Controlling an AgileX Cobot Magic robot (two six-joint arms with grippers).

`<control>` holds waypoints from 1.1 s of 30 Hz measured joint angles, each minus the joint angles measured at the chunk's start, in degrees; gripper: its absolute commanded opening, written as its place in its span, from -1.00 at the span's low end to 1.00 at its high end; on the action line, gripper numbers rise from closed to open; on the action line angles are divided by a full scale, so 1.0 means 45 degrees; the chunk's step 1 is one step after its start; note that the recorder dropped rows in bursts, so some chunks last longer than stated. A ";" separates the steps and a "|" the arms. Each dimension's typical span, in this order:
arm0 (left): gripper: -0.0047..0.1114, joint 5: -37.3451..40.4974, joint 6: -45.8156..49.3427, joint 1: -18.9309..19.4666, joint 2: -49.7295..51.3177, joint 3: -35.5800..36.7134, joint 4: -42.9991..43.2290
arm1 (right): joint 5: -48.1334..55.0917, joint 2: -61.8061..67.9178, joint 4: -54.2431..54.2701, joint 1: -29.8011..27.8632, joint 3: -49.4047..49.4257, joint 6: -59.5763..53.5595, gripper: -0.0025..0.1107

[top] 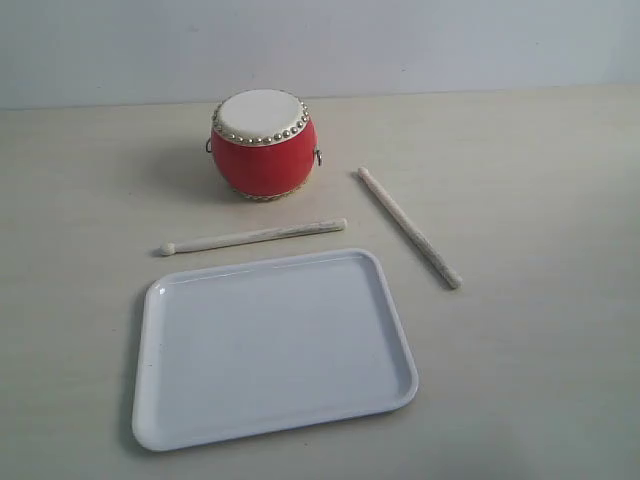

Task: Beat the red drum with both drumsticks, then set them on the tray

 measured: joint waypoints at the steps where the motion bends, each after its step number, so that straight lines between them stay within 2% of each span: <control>1: -0.92 0.0000 0.0000 0.0000 0.0000 0.0000 0.0000 | 0.0000 0.0000 0.0000 0.0000 0.0000 0.0000 -0.96; 21: -0.92 0.0000 0.0000 0.0000 0.0000 0.0000 0.0000 | -0.0030 0.0000 -0.0030 0.0000 0.0000 -0.0047 -0.96; 33: -0.92 0.0000 0.0000 0.0000 0.0000 0.0000 0.0000 | -0.4481 0.0000 -0.0544 0.0000 0.0022 -0.0376 -0.96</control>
